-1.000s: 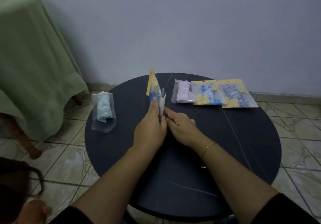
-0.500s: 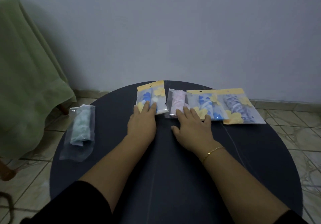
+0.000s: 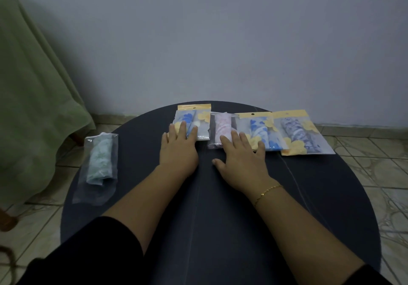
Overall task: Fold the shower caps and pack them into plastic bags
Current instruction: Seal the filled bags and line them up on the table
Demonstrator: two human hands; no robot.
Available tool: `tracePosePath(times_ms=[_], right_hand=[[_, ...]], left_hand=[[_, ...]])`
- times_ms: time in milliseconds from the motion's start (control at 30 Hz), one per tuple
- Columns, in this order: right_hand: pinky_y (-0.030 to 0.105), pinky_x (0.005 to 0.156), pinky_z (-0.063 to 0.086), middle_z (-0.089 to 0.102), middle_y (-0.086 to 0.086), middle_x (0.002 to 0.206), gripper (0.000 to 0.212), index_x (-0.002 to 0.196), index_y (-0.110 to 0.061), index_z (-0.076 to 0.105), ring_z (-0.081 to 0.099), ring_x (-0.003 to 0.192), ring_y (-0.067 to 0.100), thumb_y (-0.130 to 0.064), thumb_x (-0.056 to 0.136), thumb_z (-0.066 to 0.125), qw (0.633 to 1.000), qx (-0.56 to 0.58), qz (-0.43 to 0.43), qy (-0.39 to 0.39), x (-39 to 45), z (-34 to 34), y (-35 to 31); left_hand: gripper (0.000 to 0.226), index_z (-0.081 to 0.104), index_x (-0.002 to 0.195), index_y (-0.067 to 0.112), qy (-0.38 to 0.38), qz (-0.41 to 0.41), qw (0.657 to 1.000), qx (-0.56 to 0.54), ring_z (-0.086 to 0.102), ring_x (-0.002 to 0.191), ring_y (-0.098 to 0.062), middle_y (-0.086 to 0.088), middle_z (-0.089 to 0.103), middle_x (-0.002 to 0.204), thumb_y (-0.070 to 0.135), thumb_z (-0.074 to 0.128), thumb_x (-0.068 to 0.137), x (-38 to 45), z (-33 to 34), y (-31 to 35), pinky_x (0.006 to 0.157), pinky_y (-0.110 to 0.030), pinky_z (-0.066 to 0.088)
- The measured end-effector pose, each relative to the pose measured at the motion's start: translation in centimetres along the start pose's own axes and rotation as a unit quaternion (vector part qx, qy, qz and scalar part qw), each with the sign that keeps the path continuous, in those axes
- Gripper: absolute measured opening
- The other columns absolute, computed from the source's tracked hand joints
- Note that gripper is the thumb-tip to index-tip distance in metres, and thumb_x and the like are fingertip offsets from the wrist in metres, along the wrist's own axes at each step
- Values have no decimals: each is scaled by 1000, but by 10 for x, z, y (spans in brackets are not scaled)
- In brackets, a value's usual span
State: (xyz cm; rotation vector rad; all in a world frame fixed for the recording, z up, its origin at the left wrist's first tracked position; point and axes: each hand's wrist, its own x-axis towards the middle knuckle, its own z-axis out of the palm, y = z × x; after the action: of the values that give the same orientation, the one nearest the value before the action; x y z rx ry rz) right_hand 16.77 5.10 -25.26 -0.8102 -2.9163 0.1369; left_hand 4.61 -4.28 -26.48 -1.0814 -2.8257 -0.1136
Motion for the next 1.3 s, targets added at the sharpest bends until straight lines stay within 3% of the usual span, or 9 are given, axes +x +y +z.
tracePosePath(times_ms=[400, 700, 867, 933, 1033, 1200, 1300], right_hand=[[57, 112, -4, -2, 2, 159, 69, 150, -27, 7, -6, 146, 18, -49, 94, 40, 998, 19, -67, 3, -44, -12, -37], [52, 114, -4, -10, -3, 159, 70, 150, -30, 3, -13, 145, 14, -46, 95, 42, 987, 34, -156, -29, -91, -17, -74], [49, 114, -5, -11, -4, 158, 69, 150, -31, 2, -14, 144, 13, -47, 95, 41, 981, 27, -189, -46, -113, -10, -88], [49, 114, -5, -11, -5, 158, 69, 150, -31, 2, -14, 144, 13, -47, 95, 41, 980, 31, -189, -53, -120, -9, -89], [48, 115, -3, -11, -5, 158, 69, 150, -31, 3, -13, 144, 12, -47, 95, 41, 981, 45, -181, -59, -128, -9, -85], [45, 116, 1, -9, -6, 158, 70, 150, -32, 4, -11, 145, 11, -46, 94, 44, 982, 69, -163, -65, -137, -12, -73], [43, 116, 4, -6, -7, 159, 70, 150, -32, 6, -9, 145, 10, -44, 94, 46, 980, 85, -168, -62, -143, -11, -67]], left_hand=[[67, 3, 151, 21, 2, -12, 998, 61, -7, 144, -37, -12, -4, 158, 33, 38, 95, -62, -26, -11, 116, -47, 1], [63, 10, 150, 22, 60, -112, 990, 54, -8, 144, -37, -11, -1, 159, 34, 36, 94, -122, -52, -58, 114, -49, -6], [55, 21, 147, 20, 24, -170, 985, -18, 15, 141, -34, -7, 16, 156, 38, 32, 96, -150, -39, -95, 113, -49, 11], [51, 27, 144, 21, 3, -154, 987, -39, 32, 134, -29, -4, 24, 153, 38, 31, 96, -161, -35, -101, 109, -47, 24], [49, 27, 144, 22, 5, -127, 991, -50, 43, 127, -26, 0, 29, 150, 36, 31, 97, -174, -37, -103, 105, -44, 28], [44, 35, 138, 26, 32, -45, 997, -47, 43, 122, -23, 6, 42, 141, 32, 36, 95, -195, -42, -86, 96, -39, 33], [46, 34, 141, 28, 43, 18, 996, -72, 31, 131, -17, 10, 40, 142, 30, 37, 95, -207, -45, -66, 101, -35, 26]])
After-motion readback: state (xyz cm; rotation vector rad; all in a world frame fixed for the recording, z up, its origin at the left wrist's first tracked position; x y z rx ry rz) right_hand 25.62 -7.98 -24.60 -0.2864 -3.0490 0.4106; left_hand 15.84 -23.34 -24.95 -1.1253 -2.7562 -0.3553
